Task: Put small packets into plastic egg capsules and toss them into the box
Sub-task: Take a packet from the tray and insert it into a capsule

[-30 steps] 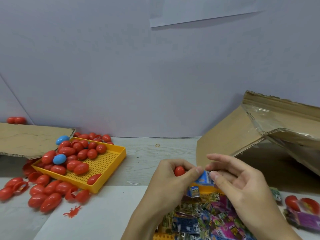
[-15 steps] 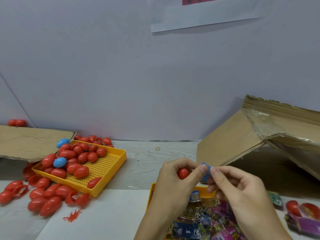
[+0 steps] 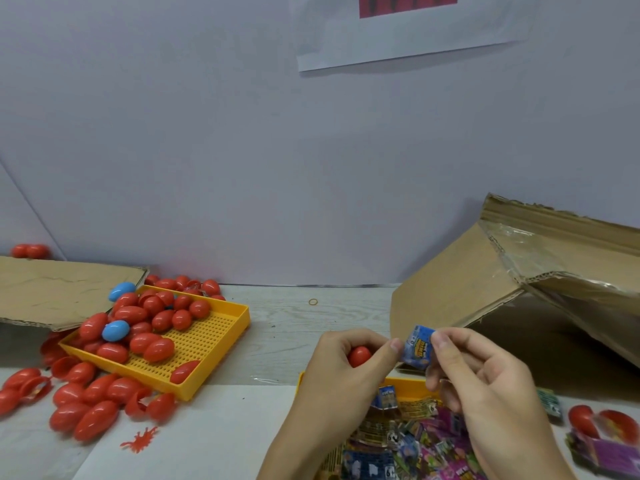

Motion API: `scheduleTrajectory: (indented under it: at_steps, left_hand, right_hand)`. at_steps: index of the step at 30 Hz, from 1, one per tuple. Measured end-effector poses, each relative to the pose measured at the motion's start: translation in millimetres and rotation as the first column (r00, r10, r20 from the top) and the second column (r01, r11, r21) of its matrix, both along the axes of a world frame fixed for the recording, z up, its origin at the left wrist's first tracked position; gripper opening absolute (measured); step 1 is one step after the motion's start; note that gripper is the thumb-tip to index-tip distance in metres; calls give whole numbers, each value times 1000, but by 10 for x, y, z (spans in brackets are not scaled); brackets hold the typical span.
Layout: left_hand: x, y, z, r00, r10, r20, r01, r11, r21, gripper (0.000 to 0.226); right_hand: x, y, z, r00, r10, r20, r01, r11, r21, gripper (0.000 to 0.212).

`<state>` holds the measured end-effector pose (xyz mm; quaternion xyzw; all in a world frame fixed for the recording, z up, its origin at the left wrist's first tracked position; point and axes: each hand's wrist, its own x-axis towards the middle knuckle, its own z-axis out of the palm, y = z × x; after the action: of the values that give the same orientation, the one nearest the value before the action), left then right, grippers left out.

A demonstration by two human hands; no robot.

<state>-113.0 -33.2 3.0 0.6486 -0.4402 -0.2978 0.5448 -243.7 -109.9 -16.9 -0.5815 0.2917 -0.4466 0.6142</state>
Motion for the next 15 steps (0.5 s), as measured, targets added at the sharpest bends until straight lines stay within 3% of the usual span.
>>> scheduleTrajectory:
  at_steps: [9,15]
  left_hand:
    - [3,14,-4,999,-38,-20,37,999,-27,10]
    - [20,9,-32,1000,-17,21,17,1000,-15,9]
  right_hand:
    - [26,37,1,994,-74,-82,68,995,-73,27]
    - [8,28,-6,997,-47,-55,45,998,-36,28]
